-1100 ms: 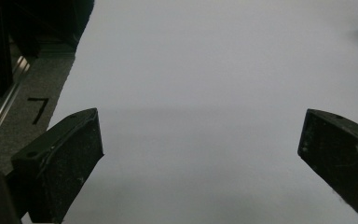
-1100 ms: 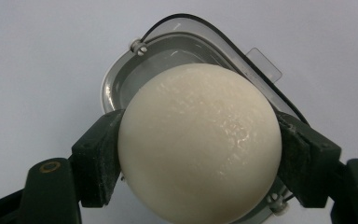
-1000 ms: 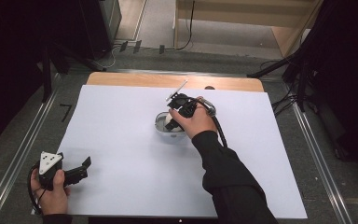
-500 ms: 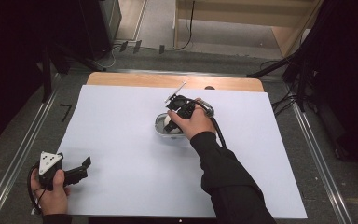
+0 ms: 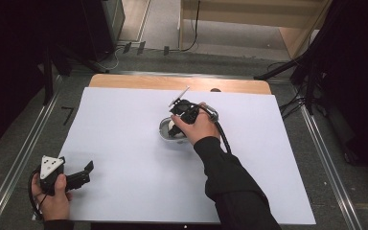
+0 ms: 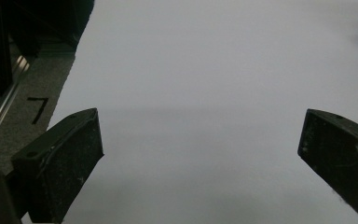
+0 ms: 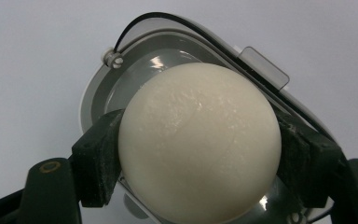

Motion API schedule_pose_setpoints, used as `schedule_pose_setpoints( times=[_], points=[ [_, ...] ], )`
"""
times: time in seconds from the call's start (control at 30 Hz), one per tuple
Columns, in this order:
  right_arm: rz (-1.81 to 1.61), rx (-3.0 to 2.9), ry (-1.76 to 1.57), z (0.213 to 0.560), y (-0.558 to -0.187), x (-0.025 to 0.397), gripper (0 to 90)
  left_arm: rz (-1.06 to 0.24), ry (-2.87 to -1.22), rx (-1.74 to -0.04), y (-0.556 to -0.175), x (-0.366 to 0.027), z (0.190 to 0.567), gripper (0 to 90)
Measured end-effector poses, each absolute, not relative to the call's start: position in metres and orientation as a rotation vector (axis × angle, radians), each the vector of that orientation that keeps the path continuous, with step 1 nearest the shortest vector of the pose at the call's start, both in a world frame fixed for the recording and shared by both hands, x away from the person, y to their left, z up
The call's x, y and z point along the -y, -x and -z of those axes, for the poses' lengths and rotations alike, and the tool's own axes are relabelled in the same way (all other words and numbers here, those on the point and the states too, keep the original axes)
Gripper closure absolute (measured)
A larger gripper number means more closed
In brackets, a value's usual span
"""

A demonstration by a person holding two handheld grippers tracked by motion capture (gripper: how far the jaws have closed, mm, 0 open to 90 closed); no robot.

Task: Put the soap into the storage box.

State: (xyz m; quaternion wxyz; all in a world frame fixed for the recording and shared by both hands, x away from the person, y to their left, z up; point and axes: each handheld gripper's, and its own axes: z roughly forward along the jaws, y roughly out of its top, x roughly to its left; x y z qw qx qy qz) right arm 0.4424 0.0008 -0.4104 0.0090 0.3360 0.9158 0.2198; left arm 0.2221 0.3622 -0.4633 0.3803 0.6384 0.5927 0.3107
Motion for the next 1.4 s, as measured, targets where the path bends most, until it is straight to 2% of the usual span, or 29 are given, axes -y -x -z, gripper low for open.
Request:
schedule_pose_setpoints(
  times=[1.4],
  points=[
    [-0.726, -2.835, -1.081, 0.4112, -0.4405, 0.0079, 24.1, -0.794, -1.634, -1.514, -0.2223, -0.3622, 0.4633, 0.1]
  ],
)
